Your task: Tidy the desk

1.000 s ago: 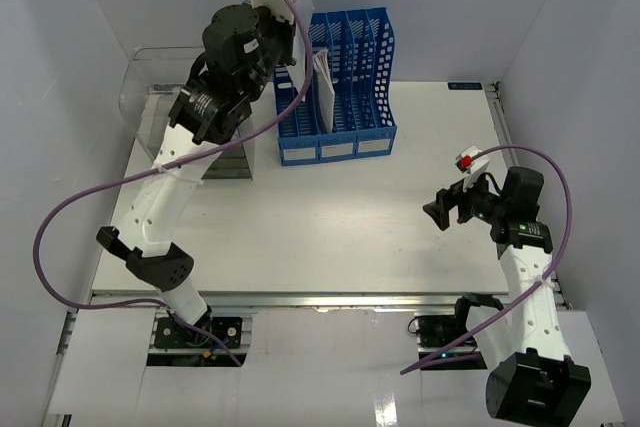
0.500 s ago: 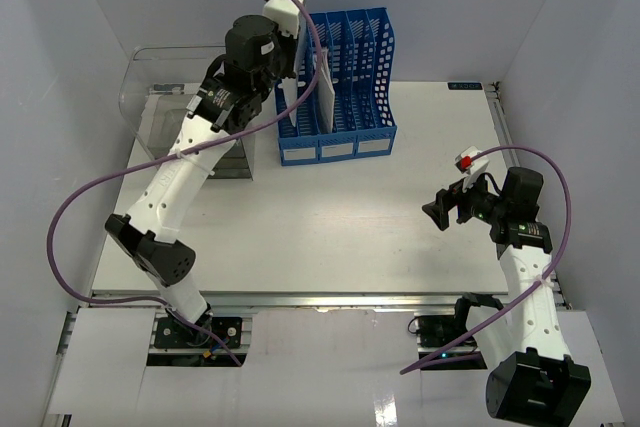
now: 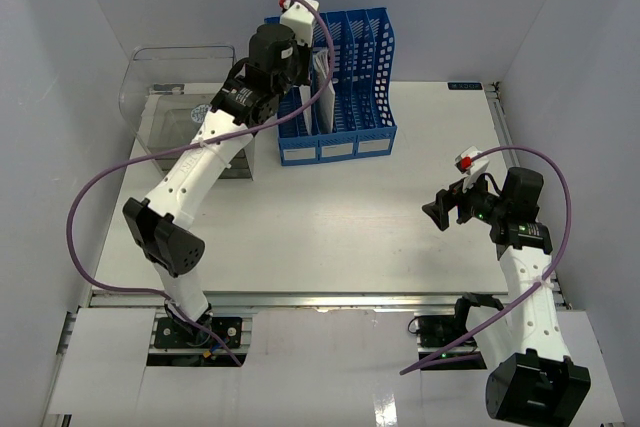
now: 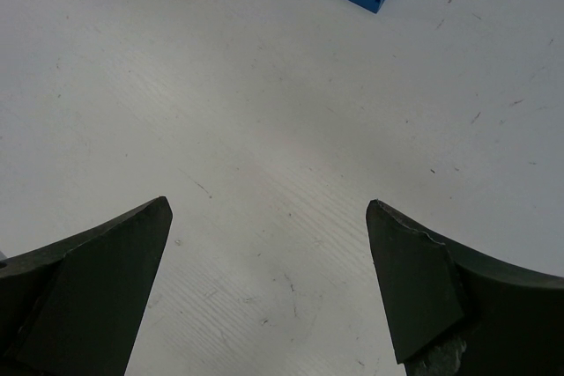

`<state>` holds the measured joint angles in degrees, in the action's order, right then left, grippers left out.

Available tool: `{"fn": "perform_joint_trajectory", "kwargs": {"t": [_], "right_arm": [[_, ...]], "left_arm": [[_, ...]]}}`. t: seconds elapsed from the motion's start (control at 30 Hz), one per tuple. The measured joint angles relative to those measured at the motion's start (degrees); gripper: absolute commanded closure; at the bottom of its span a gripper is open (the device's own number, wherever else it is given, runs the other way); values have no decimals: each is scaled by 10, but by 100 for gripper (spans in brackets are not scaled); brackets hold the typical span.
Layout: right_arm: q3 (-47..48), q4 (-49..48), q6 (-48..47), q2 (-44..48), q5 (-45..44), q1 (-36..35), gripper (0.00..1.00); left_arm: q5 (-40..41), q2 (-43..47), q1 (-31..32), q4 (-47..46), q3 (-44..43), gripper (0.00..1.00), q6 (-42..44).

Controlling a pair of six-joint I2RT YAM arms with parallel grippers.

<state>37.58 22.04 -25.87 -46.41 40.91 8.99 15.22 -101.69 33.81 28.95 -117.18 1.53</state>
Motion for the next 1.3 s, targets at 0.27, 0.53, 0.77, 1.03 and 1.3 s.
{"fn": "perform_joint_trajectory", "kwargs": {"t": [0.27,0.53,0.77,1.03,1.3], "right_arm": [[0,0,0,0,0,0,2],[0,0,0,0,0,0,2],[-2,-2,-1,0,-18,0,1],[-7,-15,16,14,-83,0,10],[52,-4,68,22,-153,0,10]], "left_arm": [[0,-32,-6,-7,-1,94,-2],[-2,-30,-9,-15,20,3,-46],[-17,4,-9,24,17,2,-96],[-84,307,-10,-30,287,2,-163],[-175,699,-10,-95,643,2,-236]]}}
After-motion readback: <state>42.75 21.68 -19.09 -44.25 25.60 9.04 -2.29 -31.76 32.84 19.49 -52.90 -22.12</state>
